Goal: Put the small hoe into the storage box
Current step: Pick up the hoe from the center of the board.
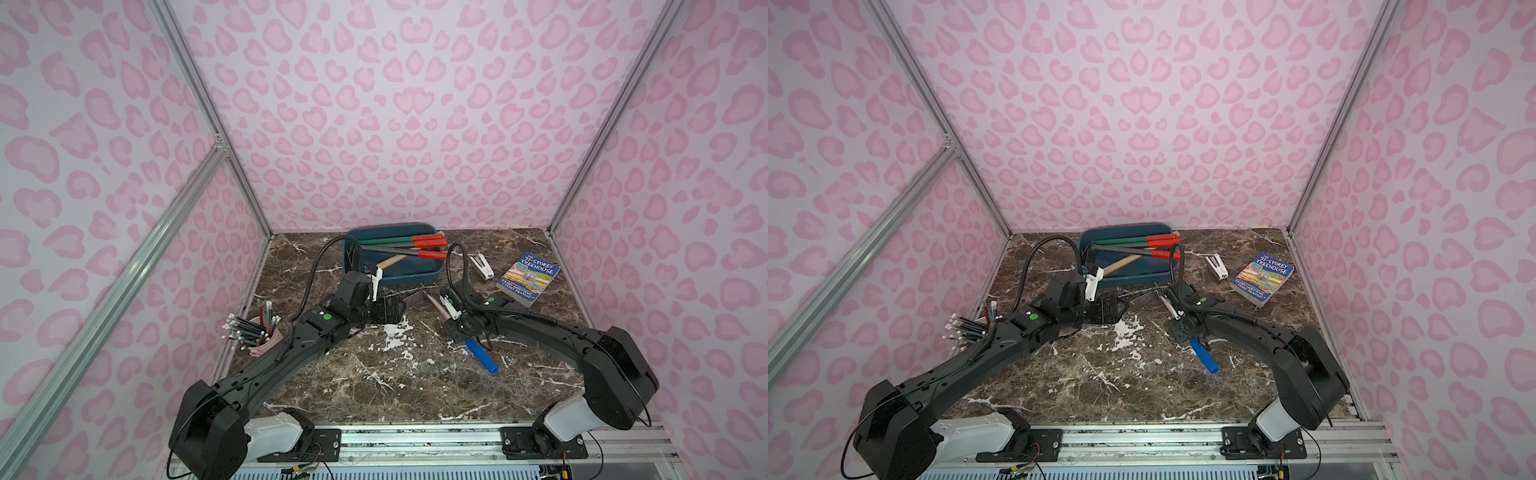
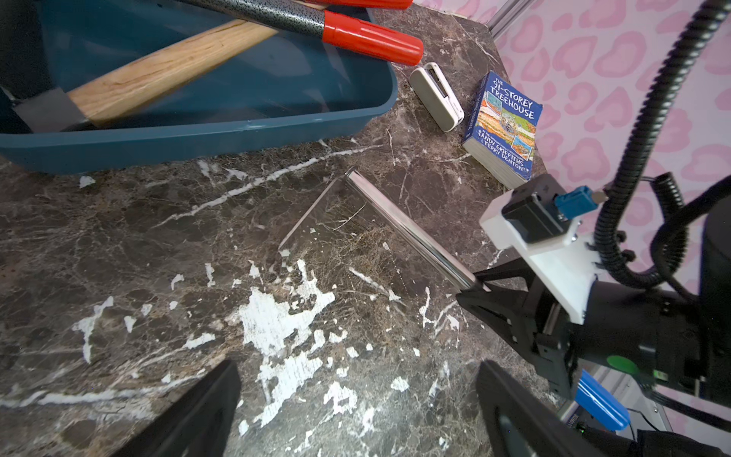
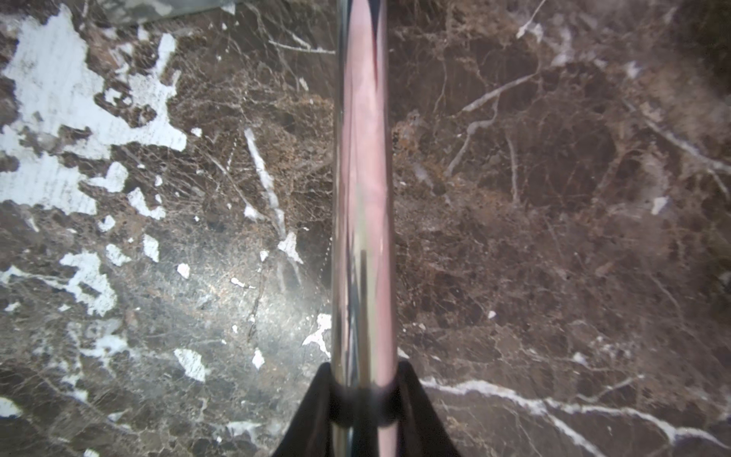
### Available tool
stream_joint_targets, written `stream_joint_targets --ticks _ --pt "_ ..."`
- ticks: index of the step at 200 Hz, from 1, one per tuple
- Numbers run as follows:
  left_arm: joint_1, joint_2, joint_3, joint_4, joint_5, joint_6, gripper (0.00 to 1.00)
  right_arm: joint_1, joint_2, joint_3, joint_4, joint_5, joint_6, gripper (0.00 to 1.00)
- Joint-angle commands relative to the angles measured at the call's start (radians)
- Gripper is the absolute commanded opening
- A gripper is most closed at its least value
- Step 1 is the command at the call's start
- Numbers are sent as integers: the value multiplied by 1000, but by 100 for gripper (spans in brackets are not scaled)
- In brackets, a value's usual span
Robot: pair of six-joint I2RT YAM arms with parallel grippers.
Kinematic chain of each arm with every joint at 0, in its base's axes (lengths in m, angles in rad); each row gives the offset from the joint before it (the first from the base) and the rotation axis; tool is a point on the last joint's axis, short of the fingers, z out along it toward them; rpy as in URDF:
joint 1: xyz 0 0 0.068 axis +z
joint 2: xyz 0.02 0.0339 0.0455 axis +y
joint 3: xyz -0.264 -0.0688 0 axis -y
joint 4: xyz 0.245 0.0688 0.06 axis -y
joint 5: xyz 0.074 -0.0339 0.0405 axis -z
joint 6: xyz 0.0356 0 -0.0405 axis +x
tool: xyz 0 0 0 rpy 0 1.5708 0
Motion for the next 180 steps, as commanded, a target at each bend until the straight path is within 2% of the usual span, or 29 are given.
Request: stream_joint_targets --ticks 1,180 --pt "-1 2 3 44 6 -4 97 3 -20 29 -13 38 12 0" --pt "5 15 36 21 2 16 97 42 -102 137 -91 113 -20 0"
